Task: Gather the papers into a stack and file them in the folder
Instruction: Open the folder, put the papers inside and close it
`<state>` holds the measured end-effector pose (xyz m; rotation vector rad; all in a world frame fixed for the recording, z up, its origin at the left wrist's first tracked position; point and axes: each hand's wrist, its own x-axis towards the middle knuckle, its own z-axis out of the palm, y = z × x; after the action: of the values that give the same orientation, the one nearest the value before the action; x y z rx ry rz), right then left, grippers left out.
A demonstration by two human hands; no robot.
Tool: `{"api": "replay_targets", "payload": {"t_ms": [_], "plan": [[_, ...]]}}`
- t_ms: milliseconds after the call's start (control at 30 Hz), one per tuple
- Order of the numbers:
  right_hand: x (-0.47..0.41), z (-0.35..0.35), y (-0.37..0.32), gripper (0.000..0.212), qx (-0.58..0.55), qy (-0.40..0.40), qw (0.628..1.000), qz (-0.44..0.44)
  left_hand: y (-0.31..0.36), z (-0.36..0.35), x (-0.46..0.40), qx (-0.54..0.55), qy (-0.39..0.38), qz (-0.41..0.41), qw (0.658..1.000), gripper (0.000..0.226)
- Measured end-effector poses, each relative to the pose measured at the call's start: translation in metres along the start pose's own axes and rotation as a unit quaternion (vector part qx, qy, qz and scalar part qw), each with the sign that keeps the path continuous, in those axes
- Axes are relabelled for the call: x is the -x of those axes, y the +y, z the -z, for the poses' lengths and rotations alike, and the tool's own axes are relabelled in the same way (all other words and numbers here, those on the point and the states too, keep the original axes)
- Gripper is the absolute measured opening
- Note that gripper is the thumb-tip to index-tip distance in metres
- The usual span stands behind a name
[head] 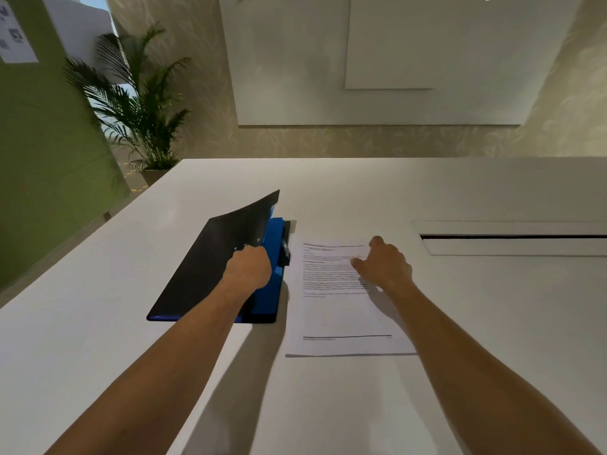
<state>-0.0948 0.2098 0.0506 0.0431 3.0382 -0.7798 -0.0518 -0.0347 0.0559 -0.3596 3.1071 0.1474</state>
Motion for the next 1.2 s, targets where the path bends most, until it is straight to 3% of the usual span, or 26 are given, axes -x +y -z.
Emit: {"api": "replay_targets", "payload": {"t_ms": [100,233,333,533,767,933,1067,1200], "plan": [[0.009,0.001,0.025,0.059,0.052,-0.011,0.998,-0.038,0.005,-0.014,-0.004,-0.005,-0.002,-0.008,1.000,0.021],[0.023,-0.007,0.037,0.058,0.069,-0.018,0.996,-0.044,0.010,-0.021,-0.013,-0.009,-0.017,-0.017,1.000,0.049],[0.026,-0.009,0.035,0.057,0.054,-0.015,0.997,-0.051,0.010,-0.023,-0.015,-0.040,-0.058,-0.025,0.997,0.057],[0.020,-0.003,0.023,0.046,0.017,-0.016,0.998,-0.054,0.011,-0.026,-0.014,-0.046,-0.048,-0.028,0.997,0.057],[0.012,0.000,0.034,0.039,-0.093,-0.040,0.987,-0.128,0.011,-0.027,-0.015,-0.031,-0.051,-0.024,0.998,0.055],[0.020,-0.001,0.021,0.028,-0.036,-0.018,0.995,-0.096,0.012,-0.025,-0.015,-0.032,-0.051,-0.020,0.998,0.054],[0.024,-0.003,0.007,0.042,0.004,-0.006,0.996,-0.090,0.012,-0.026,-0.014,-0.029,-0.054,-0.018,0.998,0.053],[0.021,0.000,0.005,0.045,-0.028,-0.017,0.995,-0.092,0.011,-0.026,-0.014,-0.031,-0.055,-0.017,0.998,0.052]]}}
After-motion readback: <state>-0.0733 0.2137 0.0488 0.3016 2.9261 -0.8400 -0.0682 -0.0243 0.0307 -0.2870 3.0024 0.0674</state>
